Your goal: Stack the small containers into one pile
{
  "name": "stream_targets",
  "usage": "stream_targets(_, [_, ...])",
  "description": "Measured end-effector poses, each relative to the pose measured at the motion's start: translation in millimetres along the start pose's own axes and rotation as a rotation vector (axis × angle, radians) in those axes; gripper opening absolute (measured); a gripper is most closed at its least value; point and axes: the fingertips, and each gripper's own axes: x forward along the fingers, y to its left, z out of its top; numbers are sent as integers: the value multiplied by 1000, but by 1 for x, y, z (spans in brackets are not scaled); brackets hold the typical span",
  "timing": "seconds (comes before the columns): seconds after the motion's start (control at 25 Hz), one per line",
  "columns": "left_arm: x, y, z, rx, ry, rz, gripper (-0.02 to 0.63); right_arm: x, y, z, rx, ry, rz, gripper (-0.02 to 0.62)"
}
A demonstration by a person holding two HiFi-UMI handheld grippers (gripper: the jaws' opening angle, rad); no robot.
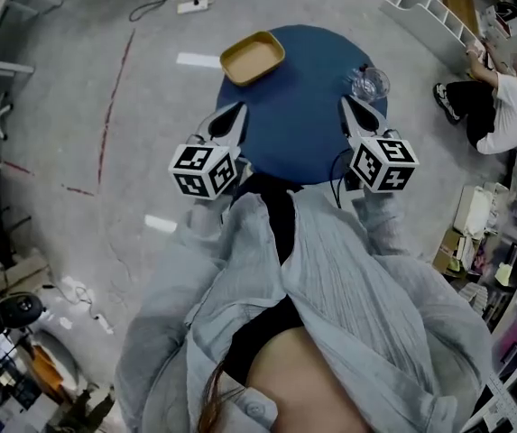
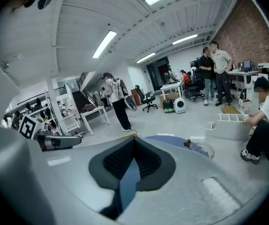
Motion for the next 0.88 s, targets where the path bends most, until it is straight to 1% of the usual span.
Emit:
stream_targets(0.08, [-3, -12, 2, 32, -13, -19, 14, -11, 1, 4, -44, -44, 11, 2])
stream_targets(0.16, [-4, -25, 0, 42, -32, -45, 14, -22, -2, 3, -83, -68, 5, 2])
stream_targets(0.28, [-3, -44, -7, 32, -59, -79, 15, -35, -12, -10, -115, -57, -26, 2])
stream_targets(0.4, [-4, -55, -17, 53, -60, -86, 14, -49, -20, -25, -100, -40, -46, 2])
stream_targets(0.6, [-5, -72, -25, 60, -80, -111, 14, -71, -28, -39, -69, -60, -72, 2])
stream_targets(0.88, [-7, -89, -38, 69, -78, -118, 15, -86, -24, -52, -73, -57, -68, 2])
